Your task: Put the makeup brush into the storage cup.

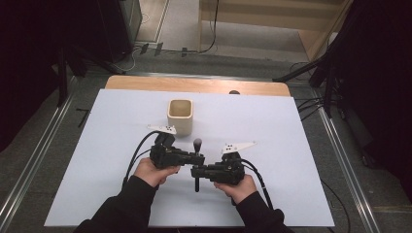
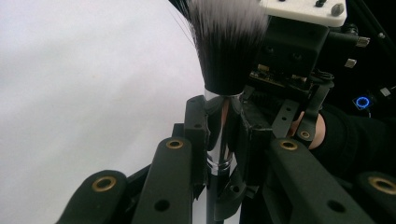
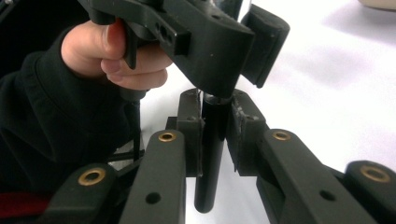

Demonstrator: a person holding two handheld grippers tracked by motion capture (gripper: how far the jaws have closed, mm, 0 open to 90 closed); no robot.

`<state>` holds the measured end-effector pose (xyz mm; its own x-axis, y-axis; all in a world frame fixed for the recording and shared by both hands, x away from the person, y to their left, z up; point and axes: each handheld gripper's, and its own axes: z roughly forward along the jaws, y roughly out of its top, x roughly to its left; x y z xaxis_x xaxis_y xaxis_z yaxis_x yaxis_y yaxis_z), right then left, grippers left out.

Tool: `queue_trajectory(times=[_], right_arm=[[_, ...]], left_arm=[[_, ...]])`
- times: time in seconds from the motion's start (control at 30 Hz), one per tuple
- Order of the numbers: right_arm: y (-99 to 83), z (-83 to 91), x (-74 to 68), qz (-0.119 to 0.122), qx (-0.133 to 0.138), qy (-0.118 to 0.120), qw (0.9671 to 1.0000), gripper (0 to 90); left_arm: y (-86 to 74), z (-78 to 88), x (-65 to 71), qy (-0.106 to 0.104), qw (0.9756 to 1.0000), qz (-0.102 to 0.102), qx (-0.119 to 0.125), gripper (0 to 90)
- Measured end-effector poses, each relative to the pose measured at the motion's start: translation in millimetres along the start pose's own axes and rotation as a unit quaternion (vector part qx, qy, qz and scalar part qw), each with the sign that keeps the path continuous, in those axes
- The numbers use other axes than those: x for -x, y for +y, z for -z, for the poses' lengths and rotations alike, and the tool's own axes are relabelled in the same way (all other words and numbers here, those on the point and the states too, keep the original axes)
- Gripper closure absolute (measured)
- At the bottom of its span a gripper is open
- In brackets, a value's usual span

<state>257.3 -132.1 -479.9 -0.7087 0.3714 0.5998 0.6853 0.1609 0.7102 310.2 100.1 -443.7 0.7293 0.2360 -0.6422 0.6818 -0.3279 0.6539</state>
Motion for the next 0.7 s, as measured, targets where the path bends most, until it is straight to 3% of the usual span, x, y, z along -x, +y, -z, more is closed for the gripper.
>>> queue_trajectory(times=[0.27,0.53,0.7], right_arm=[[1.0,0.7,0.4,-0.016,0.003,0.001,0.9999,78.7],[2.7,1.6,-0.9,-0.014,0.003,-0.008,0.9999,79.0],[3.4,2.6,-0.6,-0.011,0.002,-0.012,0.9999,79.0]], left_arm=[[-0.6,1.4,-0.7,0.0,1.0,-0.003,0.007,76.9],[-0.2,1.7,1.3,0.009,0.9998,-0.007,0.013,75.5],[0.8,4.1,2.9,0.016,0.9996,-0.01,0.022,61.4]])
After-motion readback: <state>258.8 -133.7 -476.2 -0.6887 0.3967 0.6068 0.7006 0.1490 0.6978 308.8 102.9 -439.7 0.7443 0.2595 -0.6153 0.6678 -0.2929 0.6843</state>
